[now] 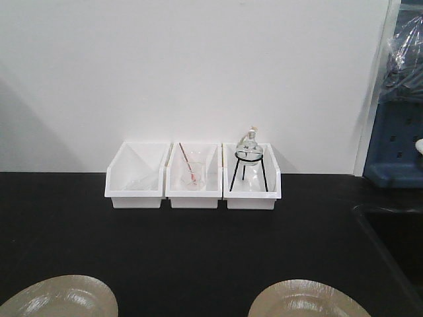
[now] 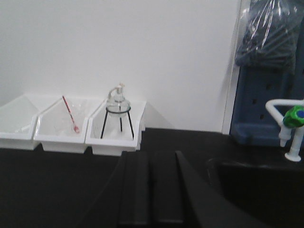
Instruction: Arrange circular plates on left workspace
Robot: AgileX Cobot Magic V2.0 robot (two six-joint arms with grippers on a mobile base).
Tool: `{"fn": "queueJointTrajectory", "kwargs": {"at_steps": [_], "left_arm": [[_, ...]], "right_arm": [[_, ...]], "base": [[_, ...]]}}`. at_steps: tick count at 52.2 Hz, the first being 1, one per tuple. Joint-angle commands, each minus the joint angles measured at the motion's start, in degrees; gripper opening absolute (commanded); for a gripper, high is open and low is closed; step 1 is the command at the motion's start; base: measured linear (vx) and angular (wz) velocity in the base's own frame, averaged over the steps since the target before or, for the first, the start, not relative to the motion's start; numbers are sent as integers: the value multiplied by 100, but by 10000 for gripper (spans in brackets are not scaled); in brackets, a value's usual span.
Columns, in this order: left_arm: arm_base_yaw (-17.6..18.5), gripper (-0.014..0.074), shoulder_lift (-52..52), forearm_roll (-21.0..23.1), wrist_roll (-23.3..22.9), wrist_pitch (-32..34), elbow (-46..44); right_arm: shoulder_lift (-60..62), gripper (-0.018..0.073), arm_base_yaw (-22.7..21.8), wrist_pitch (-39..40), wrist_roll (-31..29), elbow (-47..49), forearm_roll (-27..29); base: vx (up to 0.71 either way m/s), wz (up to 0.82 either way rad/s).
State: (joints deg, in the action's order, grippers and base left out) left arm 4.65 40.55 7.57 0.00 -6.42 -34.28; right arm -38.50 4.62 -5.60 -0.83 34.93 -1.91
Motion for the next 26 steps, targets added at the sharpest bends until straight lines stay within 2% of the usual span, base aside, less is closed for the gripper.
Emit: {"fn": "queueJointTrajectory", "kwargs": {"at_steps": [1, 8, 11, 14, 20, 26], "left_arm": [[35, 2, 624, 86, -175, -43, -509], [35, 4, 1121, 216, -574, -417, -892], [13, 6, 1311, 200, -554, -697, -1092], [-156, 6, 1504, 91, -510, -911, -1292], [-885, 5, 1773, -133, -533, -993, -1747], [-2056, -9, 2251, -92, -527, -1440, -2305]], "right_arm": [[-508, -3, 0, 513, -31, 330, -68], [-918, -3, 0, 620, 17, 330, -43], [-1028, -3, 0, 620, 26, 330, -48], [-1111, -3, 0, 620, 26, 330, -55], [-1163, -3, 0, 632, 26, 330, -69], [-1163, -3, 0, 675, 26, 325, -69]], "base": [[0, 0], [0, 0], [0, 0], [0, 0], [0, 0], [0, 0]]}}
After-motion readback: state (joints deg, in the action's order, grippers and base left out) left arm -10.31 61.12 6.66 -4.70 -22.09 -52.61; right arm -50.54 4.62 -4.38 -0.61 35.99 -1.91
